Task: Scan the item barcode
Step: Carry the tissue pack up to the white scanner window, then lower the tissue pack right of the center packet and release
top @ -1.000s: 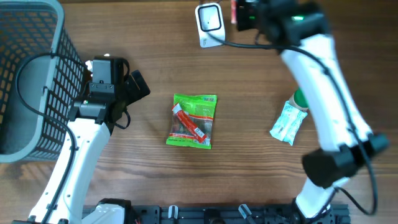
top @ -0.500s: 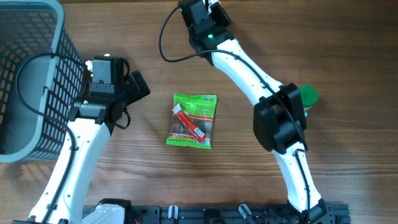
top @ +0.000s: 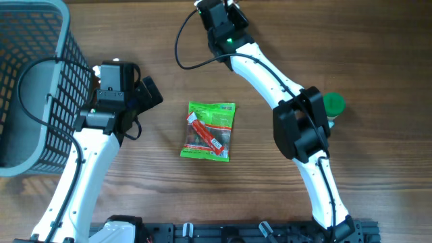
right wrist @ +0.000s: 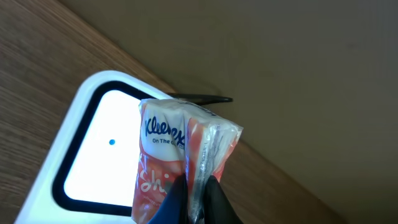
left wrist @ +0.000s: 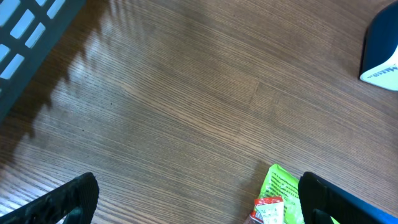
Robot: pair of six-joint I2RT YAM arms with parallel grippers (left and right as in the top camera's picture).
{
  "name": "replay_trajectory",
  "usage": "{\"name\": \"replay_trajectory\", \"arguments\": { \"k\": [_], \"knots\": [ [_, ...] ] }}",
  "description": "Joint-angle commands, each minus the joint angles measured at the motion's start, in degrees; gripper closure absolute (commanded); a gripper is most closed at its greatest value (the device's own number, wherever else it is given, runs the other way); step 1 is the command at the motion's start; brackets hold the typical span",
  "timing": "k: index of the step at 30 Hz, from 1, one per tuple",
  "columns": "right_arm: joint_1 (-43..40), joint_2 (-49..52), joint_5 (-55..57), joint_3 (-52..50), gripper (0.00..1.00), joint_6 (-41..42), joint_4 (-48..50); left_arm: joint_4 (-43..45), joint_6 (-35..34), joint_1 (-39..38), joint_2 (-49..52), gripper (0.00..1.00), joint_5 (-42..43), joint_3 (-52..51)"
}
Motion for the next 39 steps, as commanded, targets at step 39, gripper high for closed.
{"name": "replay_trajectory", "arguments": {
  "k": [39],
  "knots": [
    [-22.2, -25.2, -36.8, -32.7, 0.96, 30.9, -41.1, 0.0, 0.1, 0.4, 0.0, 0.00, -0.5, 0.4]
  ]
}}
